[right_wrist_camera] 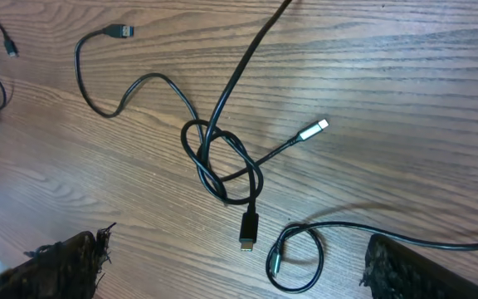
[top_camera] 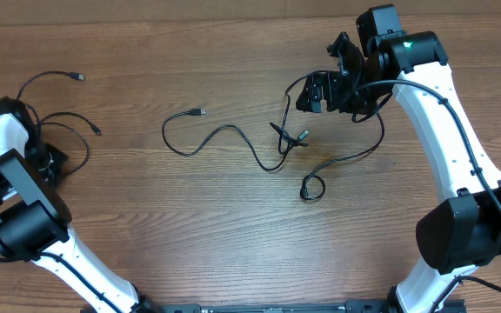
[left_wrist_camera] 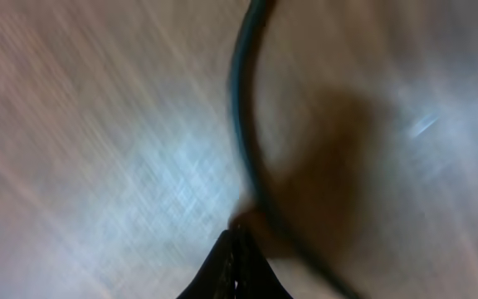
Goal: Untangle cables
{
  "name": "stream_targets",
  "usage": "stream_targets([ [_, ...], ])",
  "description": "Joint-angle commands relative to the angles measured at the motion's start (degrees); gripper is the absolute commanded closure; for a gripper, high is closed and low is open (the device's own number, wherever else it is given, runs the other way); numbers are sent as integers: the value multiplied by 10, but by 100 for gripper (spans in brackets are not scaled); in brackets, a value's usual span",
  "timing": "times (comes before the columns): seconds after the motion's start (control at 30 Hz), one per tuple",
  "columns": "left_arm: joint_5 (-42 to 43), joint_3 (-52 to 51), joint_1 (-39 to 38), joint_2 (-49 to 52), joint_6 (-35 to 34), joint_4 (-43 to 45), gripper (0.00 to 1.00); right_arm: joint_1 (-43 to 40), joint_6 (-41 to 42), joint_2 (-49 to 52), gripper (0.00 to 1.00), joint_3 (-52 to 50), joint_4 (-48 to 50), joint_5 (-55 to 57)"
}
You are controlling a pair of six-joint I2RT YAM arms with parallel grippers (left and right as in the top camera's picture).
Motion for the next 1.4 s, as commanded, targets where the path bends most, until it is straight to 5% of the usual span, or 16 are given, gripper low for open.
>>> stream_targets([
  [0.0, 52, -11, -1, -3, -21, 36, 96, 0, -6, -10, 0, 0, 0, -6],
  [0.63, 188, -17, -50, 71, -150, 266, 96, 0, 7, -10, 0, 0, -7, -6],
  [1.1, 182, 17, -94, 72, -184, 490, 96, 0, 9, -10, 0, 0, -42, -6],
  [1.2, 187, 54, -93, 72, -157, 482, 96, 0, 9, -10, 0, 0, -46, -6],
  [1.37, 202, 179, -93, 72, -125, 322, 96, 0, 9, -10, 0, 0, -44, -6],
])
